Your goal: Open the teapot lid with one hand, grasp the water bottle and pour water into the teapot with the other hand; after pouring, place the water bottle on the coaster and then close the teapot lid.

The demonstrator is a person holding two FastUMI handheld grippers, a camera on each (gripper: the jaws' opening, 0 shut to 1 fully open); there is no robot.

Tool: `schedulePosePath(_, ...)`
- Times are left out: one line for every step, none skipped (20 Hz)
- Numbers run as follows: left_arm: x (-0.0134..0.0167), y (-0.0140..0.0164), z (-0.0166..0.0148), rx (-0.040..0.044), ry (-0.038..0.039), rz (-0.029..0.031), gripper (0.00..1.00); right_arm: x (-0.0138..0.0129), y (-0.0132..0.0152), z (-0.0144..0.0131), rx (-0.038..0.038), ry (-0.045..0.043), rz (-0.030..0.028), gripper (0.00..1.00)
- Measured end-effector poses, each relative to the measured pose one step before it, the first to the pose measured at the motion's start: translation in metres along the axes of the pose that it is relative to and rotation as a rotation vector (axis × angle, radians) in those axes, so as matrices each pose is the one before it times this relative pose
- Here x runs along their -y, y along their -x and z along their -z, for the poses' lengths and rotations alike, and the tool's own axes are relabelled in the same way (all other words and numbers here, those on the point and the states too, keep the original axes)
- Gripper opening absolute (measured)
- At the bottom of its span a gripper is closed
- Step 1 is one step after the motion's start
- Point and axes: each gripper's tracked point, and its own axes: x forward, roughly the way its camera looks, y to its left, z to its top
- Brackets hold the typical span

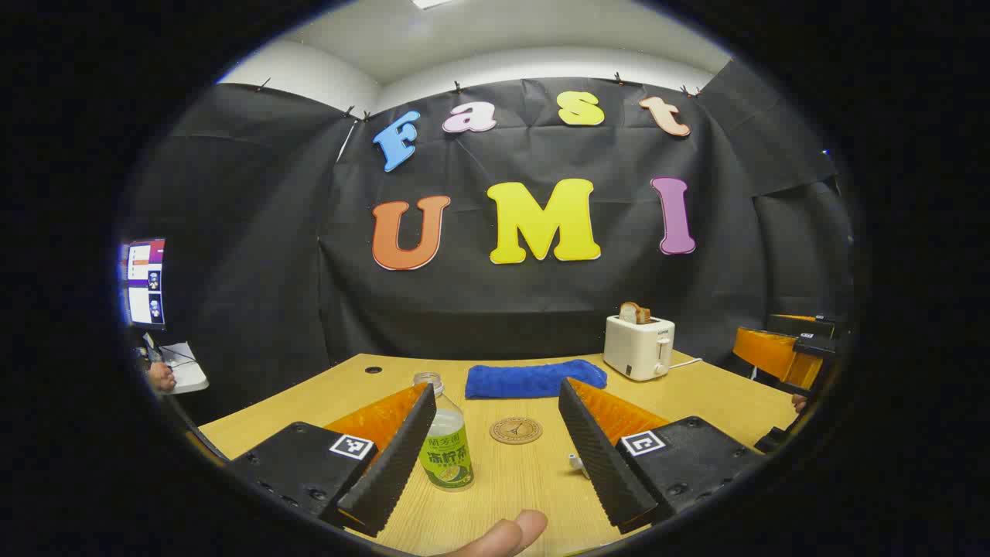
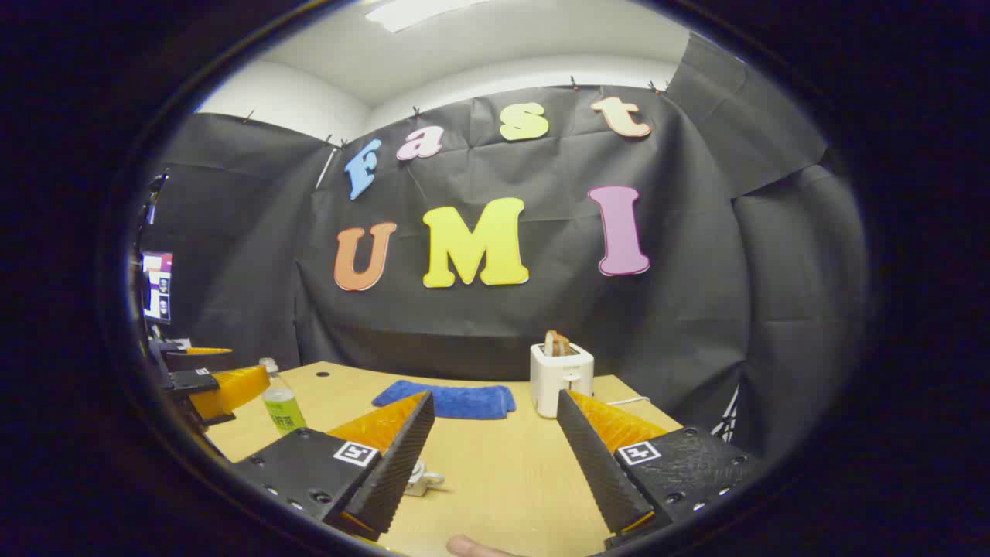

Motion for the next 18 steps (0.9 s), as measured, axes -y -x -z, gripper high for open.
schedulePosePath(-0.0009, -0.00096, 0.00149, -0.00367, 0.00683, -0.00289, 1.0, -0.00236, -0.00097, 0.00099, -0.00383, -0.00211, -0.00747, 0.97)
schedulePosePath(-0.0023, -0.00117, 0.00176, -0.00651, 0.00505, -0.00769, 1.0, -0.00161, -0.00103, 0.00268, -0.0042, -0.00101, -0.00096, 0.96)
schedulePosePath(-0.00179, -0.00179, 0.00079, -0.0024, 0.00203, -0.00304, 1.0, 0.00014, -0.00171, 0.00193, -0.00692, 0.00205, -0.00011, 0.96)
schedulePosePath(-0.00598, -0.00251, 0.00039, -0.00297, 0.00234, -0.00639, 1.0, -0.0006, -0.00226, 0.00449, -0.00997, 0.0013, -0.00307, 0.96)
schedulePosePath(-0.00653, -0.0014, -0.00196, 0.00337, 0.00518, -0.00856, 1.0, -0.00254, -0.00141, 0.00196, -0.00577, -0.002, -0.00561, 0.96)
schedulePosePath(-0.00243, -0.00154, -0.00147, 0.00532, 0.0063, -0.00379, 1.0, -0.00204, -0.0006, 0.00188, -0.00341, -0.00211, -0.0051, 0.96)
schedulePosePath(-0.0012, -0.00029, -0.00012, 0.0011, 0.00429, 0.00145, 1.0, -0.00102, -0.00103, 0.00049, -0.00222, -0.00252, -0.00058, 0.96)
schedulePosePath(-0.00182, 0.0, 0.00174, -0.00301, 0.00227, -0.00024, 1.0, -0.00044, -0.00019, 0.00257, -0.0063, 0.00206, -0.00156, 0.96)
schedulePosePath(-0.002, -0.00026, 0.00016, -0.0005, -0.00093, -0.00093, 1.0, -0.0016, -0.00036, -0.0003, -0.00014, 0.00594, -0.0048, 0.96)
schedulePosePath(-0.00358, -0.00037, -0.00093, 0.00012, -0.00248, -0.00577, 1.0, -0.00259, 0.00057, -0.00001, 0.0032, 0.00568, -0.00078, 0.97)
schedulePosePath(-0.00173, -0.00061, -0.00041, 0.00167, -0.00169, -0.00807, 1.0, -0.00119, 0.00032, -0.00151, 0.00419, 0.00575, -0.0002, 0.97)
schedulePosePath(-0.00148, 0.00004, -0.00029, 0.00237, -0.00005, -0.0024, 1.0, -0.00131, 0.00122, -0.00026, 0.0068, 0.00629, -0.00245, 0.97)
schedulePosePath(0.00002, -0.0013, 0.00041, -0.00146, 0.00068, 0.00138, 1.0, -0.00205, -0.00042, 0.00022, 0.00459, 0.00322, -0.0081, 0.97)
schedulePosePath(-0.00033, 0.0, 0.00095, -0.00157, 0.00066, -0.00041, 1.0, -0.00353, -0.00021, -0.00063, 0.00513, 0.0021, -0.00982, 0.96)
schedulePosePath(-0.00022, -0.00036, -0.00006, -0.00107, -0.00036, 0.00036, 1.0, -0.00207, -0.00059, 0.00048, 0.01068, -0.00213, -0.00794, 0.96)
schedulePosePath(0.00047, 0.00019, -0.00037, 0.00114, -0.00261, 0.00144, 1.0, -0.00288, -0.00306, -0.00149, 0.01707, -0.00693, -0.00802, 0.95)
schedulePosePath(-0.00062, -0.00031, 0.00044, -0.00003, -0.00313, -0.00007, 1.0, -0.00512, -0.00518, 0.00315, 0.01088, -0.0041, -0.01154, 0.94)
schedulePosePath(-0.00053, 0.00059, 0.00007, 0.00058, -0.00302, 0.00083, 1.0, -0.00622, -0.00579, 0.00533, 0.00338, 0.00106, -0.01837, 0.96)
